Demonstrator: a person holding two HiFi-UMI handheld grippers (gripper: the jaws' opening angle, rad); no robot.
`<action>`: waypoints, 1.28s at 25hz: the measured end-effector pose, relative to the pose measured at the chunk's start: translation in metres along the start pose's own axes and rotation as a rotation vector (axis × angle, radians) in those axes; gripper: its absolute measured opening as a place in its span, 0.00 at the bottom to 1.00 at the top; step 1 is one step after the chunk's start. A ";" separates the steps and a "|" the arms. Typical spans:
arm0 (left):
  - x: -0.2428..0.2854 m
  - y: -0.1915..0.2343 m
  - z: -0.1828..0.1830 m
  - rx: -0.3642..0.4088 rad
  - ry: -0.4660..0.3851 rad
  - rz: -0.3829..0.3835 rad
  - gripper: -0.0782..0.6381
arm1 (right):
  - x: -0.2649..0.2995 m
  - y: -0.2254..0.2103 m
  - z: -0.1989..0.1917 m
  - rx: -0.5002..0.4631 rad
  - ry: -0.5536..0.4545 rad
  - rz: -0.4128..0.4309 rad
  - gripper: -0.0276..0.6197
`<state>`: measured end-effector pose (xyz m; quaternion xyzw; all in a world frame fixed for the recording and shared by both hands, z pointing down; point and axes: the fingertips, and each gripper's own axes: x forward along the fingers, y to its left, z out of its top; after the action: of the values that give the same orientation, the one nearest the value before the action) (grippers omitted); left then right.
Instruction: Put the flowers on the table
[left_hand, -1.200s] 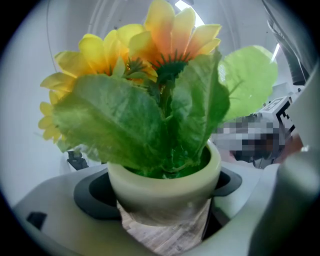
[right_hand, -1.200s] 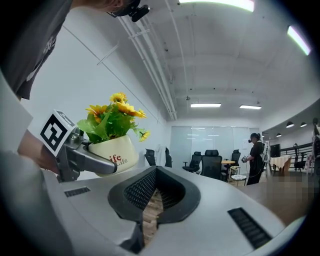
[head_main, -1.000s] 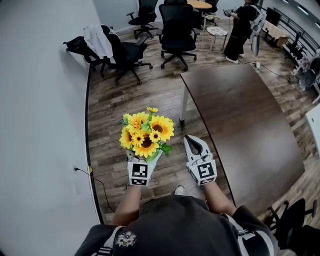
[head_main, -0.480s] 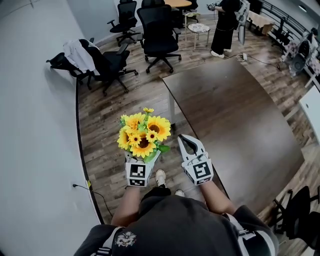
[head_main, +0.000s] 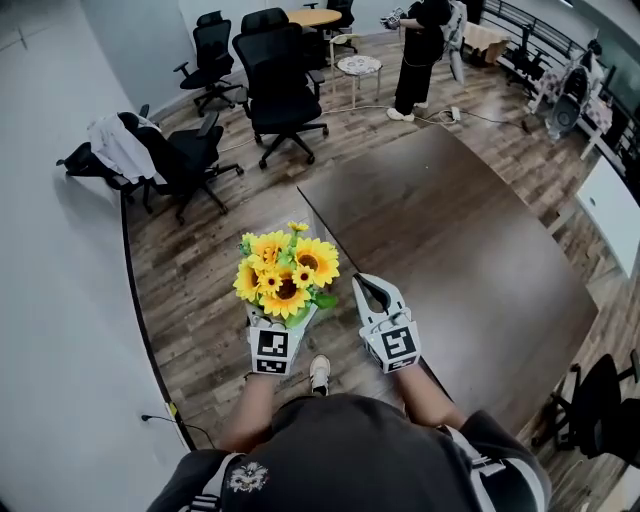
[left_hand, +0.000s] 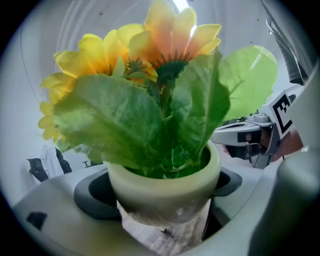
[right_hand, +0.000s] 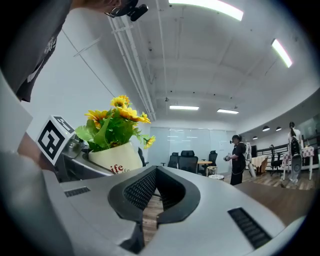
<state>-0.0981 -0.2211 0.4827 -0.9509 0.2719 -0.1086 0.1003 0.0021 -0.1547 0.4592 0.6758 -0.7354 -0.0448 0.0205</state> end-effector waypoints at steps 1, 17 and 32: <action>0.009 0.006 0.000 -0.003 -0.003 -0.013 0.85 | 0.010 -0.004 0.000 -0.004 0.004 -0.009 0.08; 0.100 0.069 -0.003 -0.025 -0.074 -0.220 0.85 | 0.075 -0.040 -0.019 -0.041 0.103 -0.217 0.08; 0.157 -0.008 -0.009 -0.018 -0.089 -0.475 0.85 | 0.012 -0.104 -0.044 -0.018 0.175 -0.502 0.08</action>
<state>0.0335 -0.2998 0.5170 -0.9929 0.0367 -0.0849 0.0751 0.1077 -0.1771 0.4931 0.8381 -0.5399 0.0038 0.0781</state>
